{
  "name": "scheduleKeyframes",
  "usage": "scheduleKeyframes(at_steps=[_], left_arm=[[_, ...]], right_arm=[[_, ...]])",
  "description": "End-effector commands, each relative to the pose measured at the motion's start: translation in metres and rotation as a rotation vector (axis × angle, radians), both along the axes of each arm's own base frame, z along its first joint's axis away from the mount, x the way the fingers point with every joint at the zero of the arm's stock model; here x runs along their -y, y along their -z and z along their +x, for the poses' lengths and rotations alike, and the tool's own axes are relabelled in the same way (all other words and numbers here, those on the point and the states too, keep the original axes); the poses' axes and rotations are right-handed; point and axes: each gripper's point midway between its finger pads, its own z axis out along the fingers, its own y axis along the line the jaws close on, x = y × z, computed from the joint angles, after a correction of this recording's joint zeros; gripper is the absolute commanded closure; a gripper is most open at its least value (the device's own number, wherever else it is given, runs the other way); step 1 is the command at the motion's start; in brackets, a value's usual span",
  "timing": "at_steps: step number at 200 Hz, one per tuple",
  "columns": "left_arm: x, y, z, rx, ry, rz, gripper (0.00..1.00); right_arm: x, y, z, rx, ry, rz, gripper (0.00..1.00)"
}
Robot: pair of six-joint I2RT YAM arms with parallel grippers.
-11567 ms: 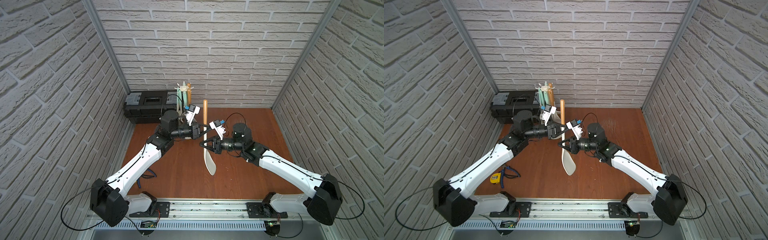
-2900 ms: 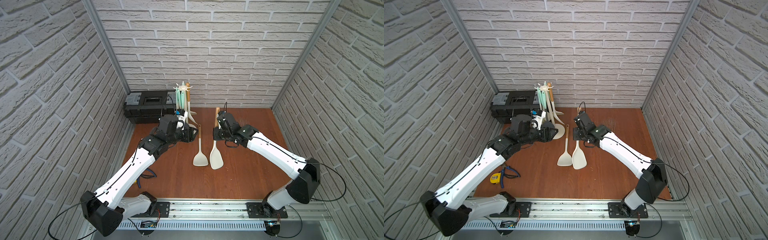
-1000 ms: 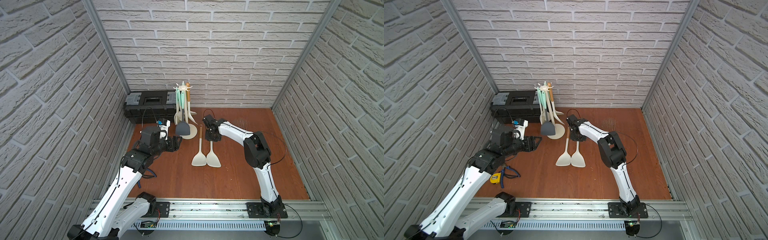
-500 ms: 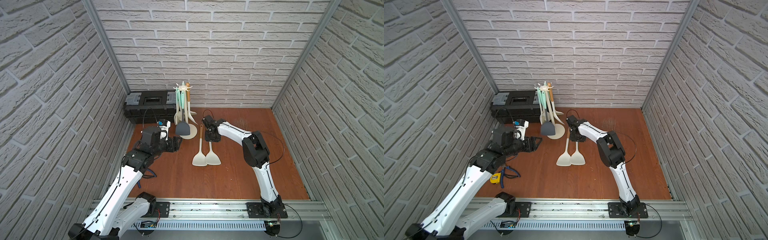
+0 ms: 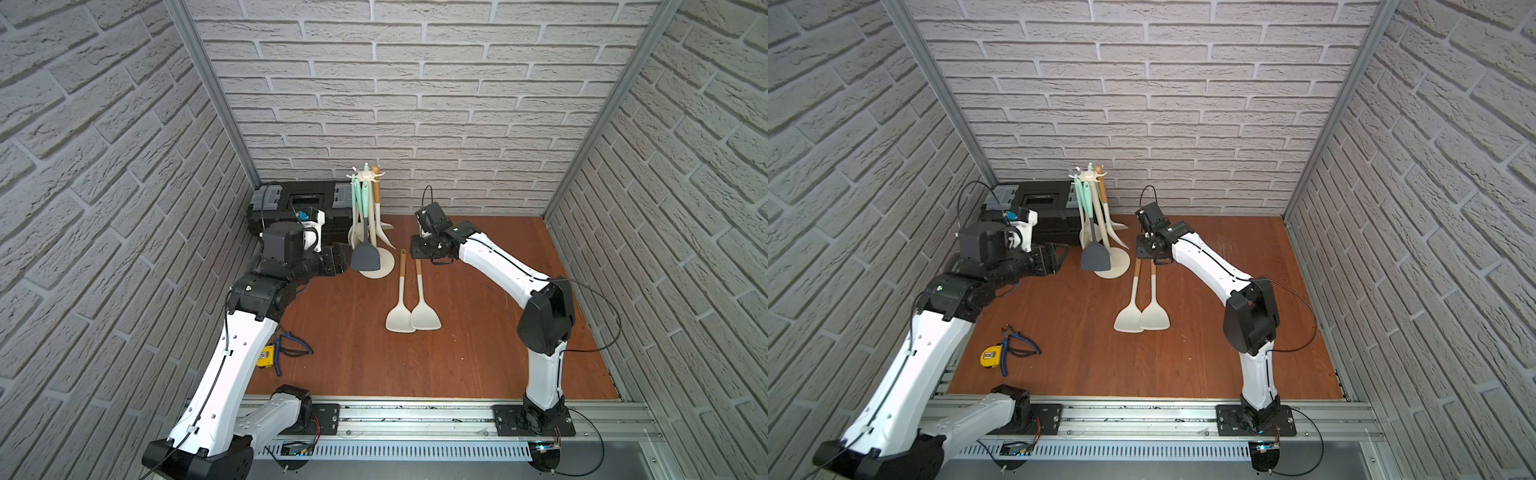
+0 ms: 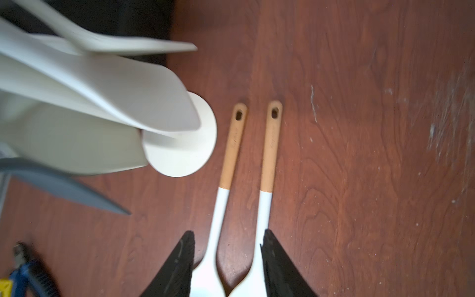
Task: Take the spatula off the kitchen utensil rack
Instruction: Place the spatula at the center of the board, then take off the spatula from the rack.
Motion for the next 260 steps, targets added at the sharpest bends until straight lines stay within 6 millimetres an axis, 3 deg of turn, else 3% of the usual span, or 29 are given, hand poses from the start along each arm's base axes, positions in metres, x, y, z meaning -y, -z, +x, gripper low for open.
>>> scheduleKeyframes(at_steps=[1, 18, 40, 72, 93, 95, 105, 136, 170, 260], left_arm=[[-0.005, -0.034, 0.011, 0.067, 0.002, 0.012, 0.28], [-0.004, -0.061, 0.025, 0.107, -0.003, -0.007, 0.28], [0.002, -0.09, 0.045, 0.146, 0.007, -0.034, 0.27], [0.011, -0.11, 0.079, 0.161, 0.021, -0.076, 0.28], [0.017, -0.109, 0.101, 0.151, 0.034, -0.114, 0.28], [0.018, -0.109, 0.103, 0.151, 0.035, -0.118, 0.28], [0.02, -0.107, 0.113, 0.146, 0.042, -0.132, 0.28], [0.025, -0.102, 0.138, 0.145, 0.058, -0.151, 0.28], [0.03, -0.096, 0.161, 0.132, 0.074, -0.179, 0.29], [0.039, -0.085, 0.177, 0.115, 0.11, -0.212, 0.3]], right_arm=[[-0.021, -0.052, 0.002, 0.216, -0.122, 0.074, 0.56], [-0.027, -0.064, 0.003, 0.294, -0.157, 0.089, 0.56], [-0.04, -0.063, 0.008, 0.321, -0.198, 0.08, 0.57], [-0.065, -0.059, 0.021, 0.356, -0.274, 0.026, 0.57], [-0.076, -0.055, 0.031, 0.377, -0.302, 0.008, 0.58], [-0.079, -0.042, 0.034, 0.359, -0.305, -0.003, 0.58], [-0.083, -0.028, 0.039, 0.344, -0.319, -0.015, 0.58], [-0.096, 0.003, 0.045, 0.308, -0.364, -0.026, 0.58], [-0.095, 0.029, 0.059, 0.296, -0.354, -0.083, 0.58], [-0.105, 0.039, 0.08, 0.363, -0.412, -0.16, 0.58]])
